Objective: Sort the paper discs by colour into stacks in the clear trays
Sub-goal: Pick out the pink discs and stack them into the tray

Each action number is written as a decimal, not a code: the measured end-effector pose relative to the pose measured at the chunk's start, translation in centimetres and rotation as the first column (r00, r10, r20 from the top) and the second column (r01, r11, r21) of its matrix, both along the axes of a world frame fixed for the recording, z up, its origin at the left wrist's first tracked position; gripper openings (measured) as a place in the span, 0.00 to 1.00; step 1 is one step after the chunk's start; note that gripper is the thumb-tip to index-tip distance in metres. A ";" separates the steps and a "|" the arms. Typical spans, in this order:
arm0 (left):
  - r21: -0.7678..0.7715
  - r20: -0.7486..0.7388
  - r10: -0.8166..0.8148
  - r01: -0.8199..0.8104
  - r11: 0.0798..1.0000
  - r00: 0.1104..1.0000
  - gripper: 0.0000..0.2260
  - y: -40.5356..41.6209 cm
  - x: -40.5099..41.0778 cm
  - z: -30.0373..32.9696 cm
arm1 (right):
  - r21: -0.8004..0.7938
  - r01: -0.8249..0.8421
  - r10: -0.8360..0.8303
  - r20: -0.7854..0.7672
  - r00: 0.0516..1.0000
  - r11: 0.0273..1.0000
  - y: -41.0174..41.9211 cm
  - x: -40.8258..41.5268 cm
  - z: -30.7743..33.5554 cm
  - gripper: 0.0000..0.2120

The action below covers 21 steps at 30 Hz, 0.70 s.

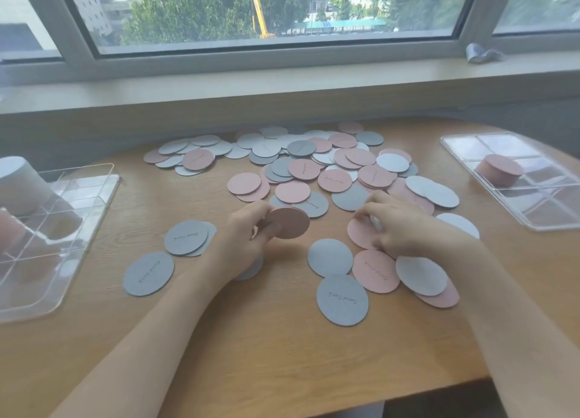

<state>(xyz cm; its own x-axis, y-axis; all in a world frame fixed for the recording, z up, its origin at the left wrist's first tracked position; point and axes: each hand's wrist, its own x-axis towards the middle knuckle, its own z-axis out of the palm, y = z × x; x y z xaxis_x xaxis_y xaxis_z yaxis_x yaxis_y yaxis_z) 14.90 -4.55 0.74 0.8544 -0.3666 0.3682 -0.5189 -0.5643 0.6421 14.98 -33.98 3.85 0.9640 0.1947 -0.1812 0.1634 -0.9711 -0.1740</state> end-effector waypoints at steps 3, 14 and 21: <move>-0.036 0.002 0.006 -0.006 0.999 1.000 0.06 -0.2 -0.2 0.2 | 0.020 0.006 -0.006 0.006 1.000 1.000 0.3 0.0 0.8 0.21; -0.064 -0.056 -0.001 -0.003 0.998 0.998 0.07 -0.3 -0.2 -0.1 | 0.630 0.090 -0.299 0.233 0.925 0.771 2.7 0.1 -0.3 0.07; -0.017 -0.014 0.001 -0.001 1.000 1.000 0.11 -0.3 0.1 -0.5 | 0.828 -0.021 -0.174 0.143 0.974 0.560 7.0 -1.7 -0.8 0.04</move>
<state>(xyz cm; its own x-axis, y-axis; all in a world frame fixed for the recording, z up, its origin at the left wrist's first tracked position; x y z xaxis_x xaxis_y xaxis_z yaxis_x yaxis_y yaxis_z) 15.04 -4.83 0.25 0.8598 -0.3597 0.3624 -0.5093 -0.5538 0.6588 13.30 -26.95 3.03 0.9757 0.0882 0.2008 0.2191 -0.4317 -0.8750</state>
